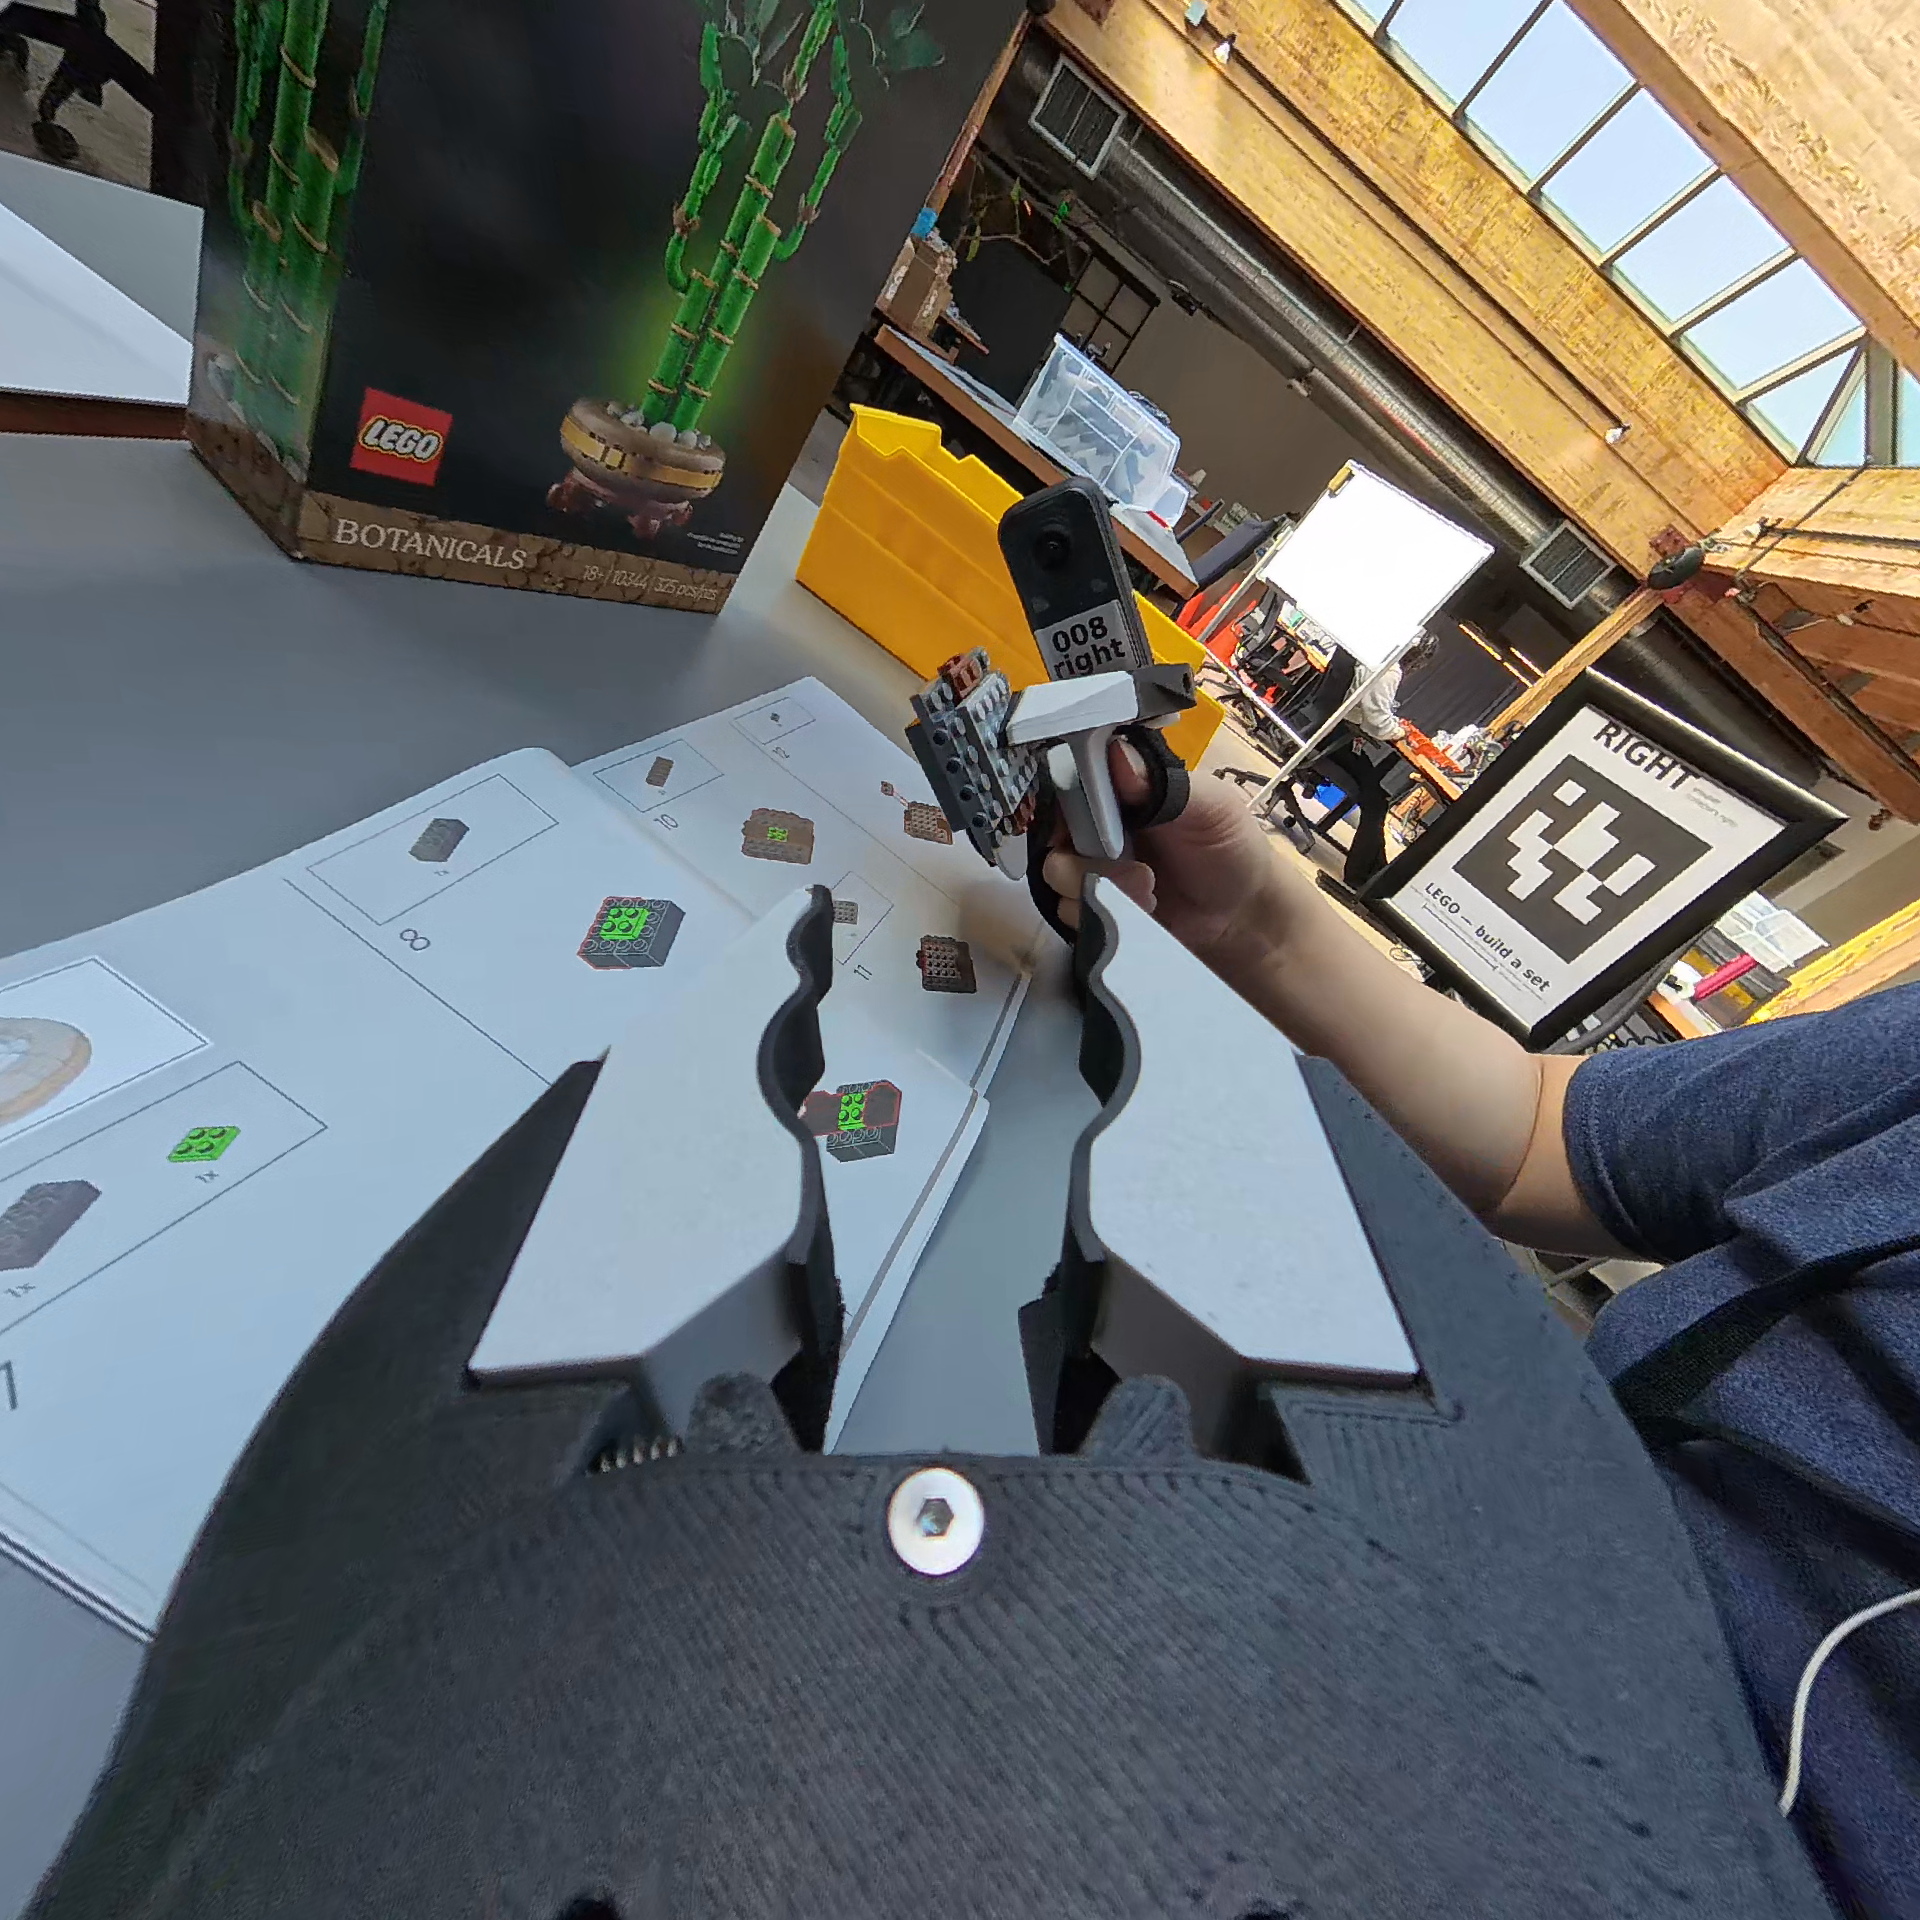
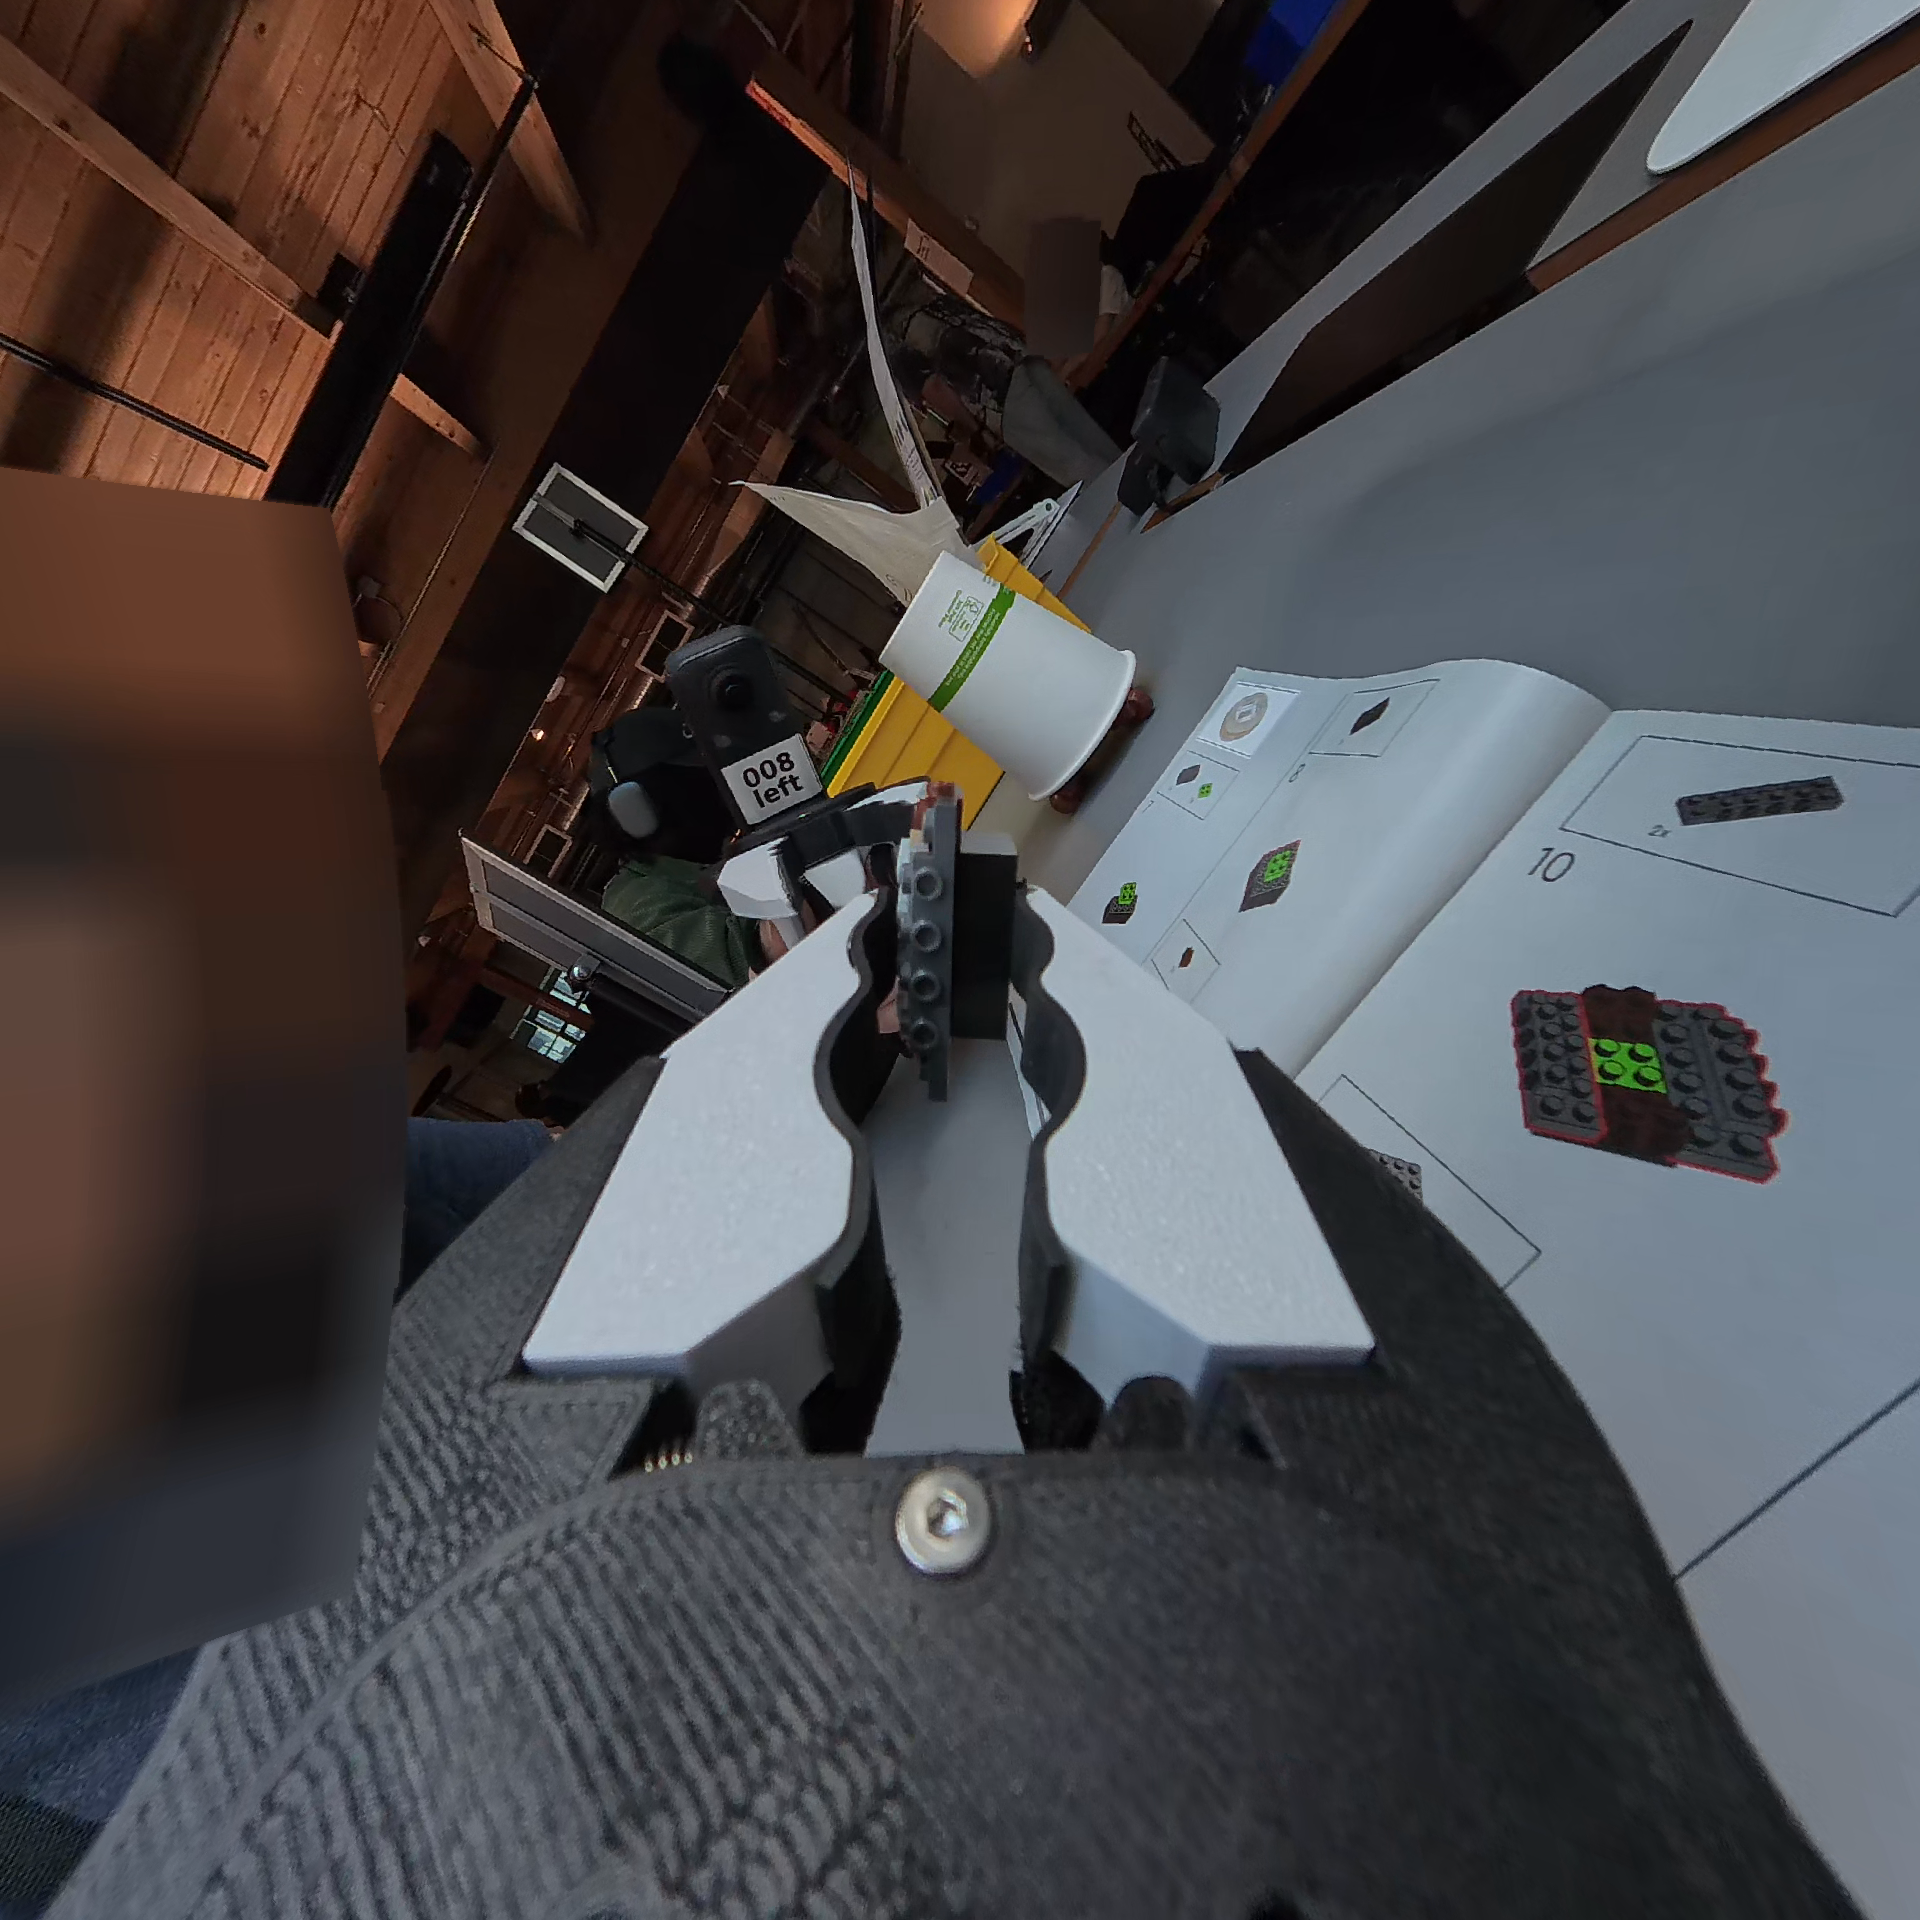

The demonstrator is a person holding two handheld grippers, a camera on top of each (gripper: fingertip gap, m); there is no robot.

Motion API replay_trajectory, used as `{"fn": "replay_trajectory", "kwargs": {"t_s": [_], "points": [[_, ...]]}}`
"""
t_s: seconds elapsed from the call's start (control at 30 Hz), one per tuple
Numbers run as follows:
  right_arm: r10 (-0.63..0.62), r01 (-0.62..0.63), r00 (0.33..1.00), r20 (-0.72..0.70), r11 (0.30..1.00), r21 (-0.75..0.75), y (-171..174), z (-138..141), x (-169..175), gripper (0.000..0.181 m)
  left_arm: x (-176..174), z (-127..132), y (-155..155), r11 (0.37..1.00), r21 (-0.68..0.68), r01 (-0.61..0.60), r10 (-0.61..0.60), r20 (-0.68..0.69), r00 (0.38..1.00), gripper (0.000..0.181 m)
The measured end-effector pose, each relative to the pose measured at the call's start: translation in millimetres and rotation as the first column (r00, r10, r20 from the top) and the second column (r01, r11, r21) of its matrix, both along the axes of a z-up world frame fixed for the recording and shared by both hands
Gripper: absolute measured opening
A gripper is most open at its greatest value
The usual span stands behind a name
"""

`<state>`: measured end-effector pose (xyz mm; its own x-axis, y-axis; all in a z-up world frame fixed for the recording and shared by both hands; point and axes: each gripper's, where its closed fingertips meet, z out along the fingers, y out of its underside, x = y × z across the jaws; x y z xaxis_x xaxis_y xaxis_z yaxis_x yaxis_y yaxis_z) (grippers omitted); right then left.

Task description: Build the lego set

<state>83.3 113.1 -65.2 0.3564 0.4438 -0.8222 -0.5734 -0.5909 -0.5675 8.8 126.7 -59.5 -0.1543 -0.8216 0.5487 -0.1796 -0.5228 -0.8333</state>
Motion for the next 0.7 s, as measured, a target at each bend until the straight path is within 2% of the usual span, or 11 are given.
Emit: {"fn": "replay_trajectory", "kwargs": {"t_s": [0.7], "points": [[0.061,-0.061,0.998,-0.02,0.998,-0.035,-4.3,-2.1,-14.0,0.02,4.0,-11.5,-6.2,1.0,0.001,0.026,-0.026,-0.044,0.999,0.045]]}}
